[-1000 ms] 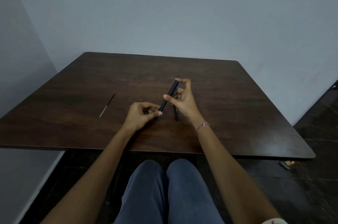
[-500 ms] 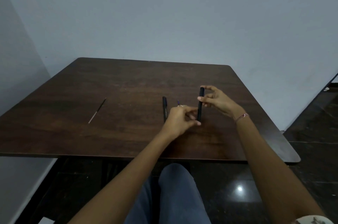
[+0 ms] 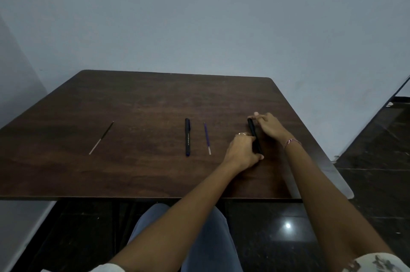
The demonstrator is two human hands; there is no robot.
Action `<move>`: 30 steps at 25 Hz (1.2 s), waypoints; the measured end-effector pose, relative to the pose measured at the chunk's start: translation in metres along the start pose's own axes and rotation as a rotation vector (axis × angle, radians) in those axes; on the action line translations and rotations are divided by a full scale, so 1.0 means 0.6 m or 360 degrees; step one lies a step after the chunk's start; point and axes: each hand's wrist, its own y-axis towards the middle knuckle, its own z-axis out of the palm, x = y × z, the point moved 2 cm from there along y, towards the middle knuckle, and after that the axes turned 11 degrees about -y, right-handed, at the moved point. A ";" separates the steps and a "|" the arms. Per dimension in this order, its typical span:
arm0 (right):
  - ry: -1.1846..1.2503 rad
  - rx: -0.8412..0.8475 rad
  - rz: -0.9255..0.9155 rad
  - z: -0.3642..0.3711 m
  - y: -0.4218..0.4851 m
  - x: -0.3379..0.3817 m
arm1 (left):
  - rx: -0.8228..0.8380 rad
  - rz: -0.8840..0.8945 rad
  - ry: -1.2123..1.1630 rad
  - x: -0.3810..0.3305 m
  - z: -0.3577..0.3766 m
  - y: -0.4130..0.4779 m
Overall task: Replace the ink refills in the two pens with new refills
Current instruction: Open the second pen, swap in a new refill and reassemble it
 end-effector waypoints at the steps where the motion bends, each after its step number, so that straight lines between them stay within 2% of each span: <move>1: -0.0066 0.0010 -0.0022 0.001 0.000 0.005 | -0.0008 -0.0014 0.0006 0.003 0.003 0.002; 4: -0.0204 0.0006 -0.0128 0.005 -0.003 0.012 | -0.0010 -0.0033 0.0029 0.010 0.006 0.005; 8: -0.0054 -0.0052 -0.0126 0.005 -0.006 0.005 | 0.0086 0.0030 0.0066 0.005 -0.015 0.002; 12: 0.0019 -0.0280 -0.0152 -0.010 -0.023 0.031 | -0.0101 -0.0056 0.0049 0.021 -0.092 -0.013; 16: 0.0166 -0.0470 -0.0234 -0.004 -0.022 0.118 | -0.0013 -0.0102 0.0087 0.088 -0.189 -0.043; 18: 0.0232 -0.0404 -0.0318 0.017 -0.016 0.182 | 0.0024 -0.0115 0.0134 0.127 -0.224 -0.062; 24: 0.0126 0.0107 -0.0518 0.106 -0.030 0.325 | 0.0031 -0.0157 0.0144 0.190 -0.230 -0.095; 28: -0.0169 0.0107 -0.0502 0.132 -0.019 0.338 | 0.0029 -0.0071 0.0215 0.194 -0.220 -0.096; 30: -0.0161 0.0110 -0.0485 0.129 -0.016 0.332 | 0.0025 -0.0051 0.0254 0.199 -0.215 -0.101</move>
